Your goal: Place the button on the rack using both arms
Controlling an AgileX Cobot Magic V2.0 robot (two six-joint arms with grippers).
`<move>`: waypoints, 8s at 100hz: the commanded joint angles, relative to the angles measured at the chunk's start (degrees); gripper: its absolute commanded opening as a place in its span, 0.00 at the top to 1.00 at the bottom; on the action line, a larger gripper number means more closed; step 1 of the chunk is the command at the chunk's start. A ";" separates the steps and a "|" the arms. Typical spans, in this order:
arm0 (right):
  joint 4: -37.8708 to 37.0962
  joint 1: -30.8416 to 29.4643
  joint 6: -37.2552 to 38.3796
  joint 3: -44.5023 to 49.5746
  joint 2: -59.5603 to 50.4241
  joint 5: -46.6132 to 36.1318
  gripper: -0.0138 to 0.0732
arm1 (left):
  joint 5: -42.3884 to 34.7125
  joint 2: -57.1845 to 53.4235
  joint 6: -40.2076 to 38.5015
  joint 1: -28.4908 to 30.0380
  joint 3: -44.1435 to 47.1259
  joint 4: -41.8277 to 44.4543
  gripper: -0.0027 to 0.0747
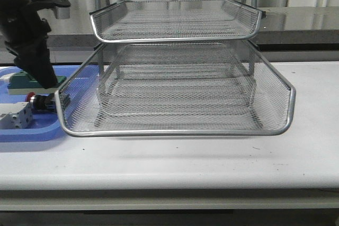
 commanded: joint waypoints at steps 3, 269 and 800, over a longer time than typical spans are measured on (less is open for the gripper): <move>-0.78 -0.18 0.20 -2.04 0.46 -3.66 0.92 | -1.46 -1.94 1.03 -1.44 -1.93 -1.54 0.39; -0.78 -0.18 0.20 -1.87 0.46 -3.66 0.92 | 15.48 -8.16 -15.00 -0.37 -24.00 3.32 0.99; -0.78 -0.18 0.20 -1.87 0.46 -3.66 0.92 | -56.11 -109.28 -40.31 1.88 85.81 -10.84 0.45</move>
